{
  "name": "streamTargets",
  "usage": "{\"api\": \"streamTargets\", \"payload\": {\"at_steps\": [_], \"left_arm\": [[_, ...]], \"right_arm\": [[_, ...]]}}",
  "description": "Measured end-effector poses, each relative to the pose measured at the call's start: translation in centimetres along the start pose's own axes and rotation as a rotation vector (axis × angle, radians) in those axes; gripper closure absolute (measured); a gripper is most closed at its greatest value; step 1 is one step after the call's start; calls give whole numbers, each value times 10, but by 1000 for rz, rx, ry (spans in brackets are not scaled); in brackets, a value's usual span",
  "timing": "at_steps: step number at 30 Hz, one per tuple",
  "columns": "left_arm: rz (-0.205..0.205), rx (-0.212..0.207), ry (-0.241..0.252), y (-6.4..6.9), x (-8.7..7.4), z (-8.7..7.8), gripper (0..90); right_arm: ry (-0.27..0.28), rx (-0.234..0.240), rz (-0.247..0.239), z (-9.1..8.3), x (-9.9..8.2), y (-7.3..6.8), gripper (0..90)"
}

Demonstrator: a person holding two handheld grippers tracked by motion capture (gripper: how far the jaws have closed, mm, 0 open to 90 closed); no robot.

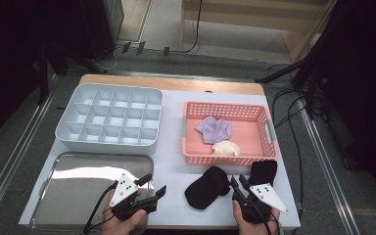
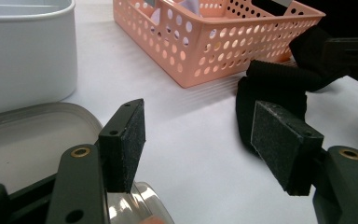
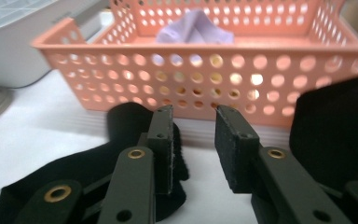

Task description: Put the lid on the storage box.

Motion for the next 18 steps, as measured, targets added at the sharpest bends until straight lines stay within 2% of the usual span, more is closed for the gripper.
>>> {"api": "streamTargets", "payload": {"at_steps": [1, 3, 5, 7, 9, 11, 15, 18], "left_arm": [[-1, 2, 0, 0, 0, 0, 368], [0, 4, -1, -1, 0, 0, 368], [1, 2, -1, 0, 0, 0, 368], [2, 0, 2, 0, 0, -1, 368], [0, -1, 4, 0, 1, -1, 368], [1, -1, 4, 0, 1, -1, 368], [0, 0, 5, 0, 1, -1, 368], [3, 0, 3, 0, 0, -1, 368]], "right_arm": [[7, -2, -29, -3, 1, -4, 693], [10, 47, -57, -7, 0, -16, 719], [-11, 143, -62, -8, -4, -31, 755], [-65, 232, -71, -5, -16, -48, 765], [-116, 288, -95, -2, -29, -61, 758], [-146, 321, -112, 0, -37, -71, 728], [-170, 364, -101, 2, -45, -84, 656], [-204, 351, -138, 7, -52, -93, 681]]}}
Point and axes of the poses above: each handheld gripper's, and its own axes: z roughly forward along the jaws, x roughly out of its top, y roughly to its right, the point moved 6 cm from there along z, roughly forward along the jaws, and after that the axes turned 5 degrees about -z, right-handed, at the moved point
